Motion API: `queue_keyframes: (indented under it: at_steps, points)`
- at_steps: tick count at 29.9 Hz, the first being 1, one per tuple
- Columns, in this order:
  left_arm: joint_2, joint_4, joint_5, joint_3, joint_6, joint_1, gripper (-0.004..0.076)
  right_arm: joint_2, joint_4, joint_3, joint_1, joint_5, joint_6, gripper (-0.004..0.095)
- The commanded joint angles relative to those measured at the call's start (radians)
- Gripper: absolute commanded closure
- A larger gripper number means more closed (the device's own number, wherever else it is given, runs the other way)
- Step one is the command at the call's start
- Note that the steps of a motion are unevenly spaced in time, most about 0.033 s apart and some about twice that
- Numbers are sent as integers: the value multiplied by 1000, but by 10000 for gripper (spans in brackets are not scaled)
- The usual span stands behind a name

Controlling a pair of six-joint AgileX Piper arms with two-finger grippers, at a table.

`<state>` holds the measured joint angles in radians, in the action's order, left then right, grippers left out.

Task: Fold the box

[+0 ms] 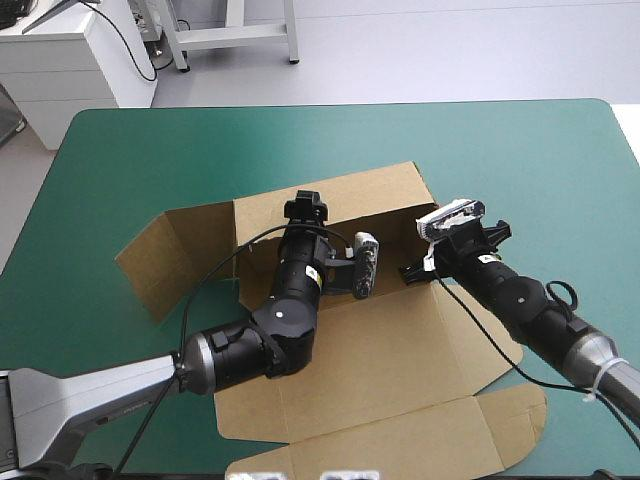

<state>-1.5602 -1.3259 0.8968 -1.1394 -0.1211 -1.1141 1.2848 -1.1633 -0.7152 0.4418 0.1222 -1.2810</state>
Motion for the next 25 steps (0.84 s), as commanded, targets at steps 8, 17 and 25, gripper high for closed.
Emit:
queue_keyframes:
  at_steps: [8, 17, 25]
  points:
    - [54, 163, 224, -26, 45, -161, 402, 103, 14, -97, -6, 10, -33, 929]
    - [147, 770, 217, -269, 572, -24, 718, 122, -24, -97, -6, -46, -31, 929]
    - [156, 1233, 257, -526, 738, 488, 722, 122, -30, -97, -6, -46, -8, 929]
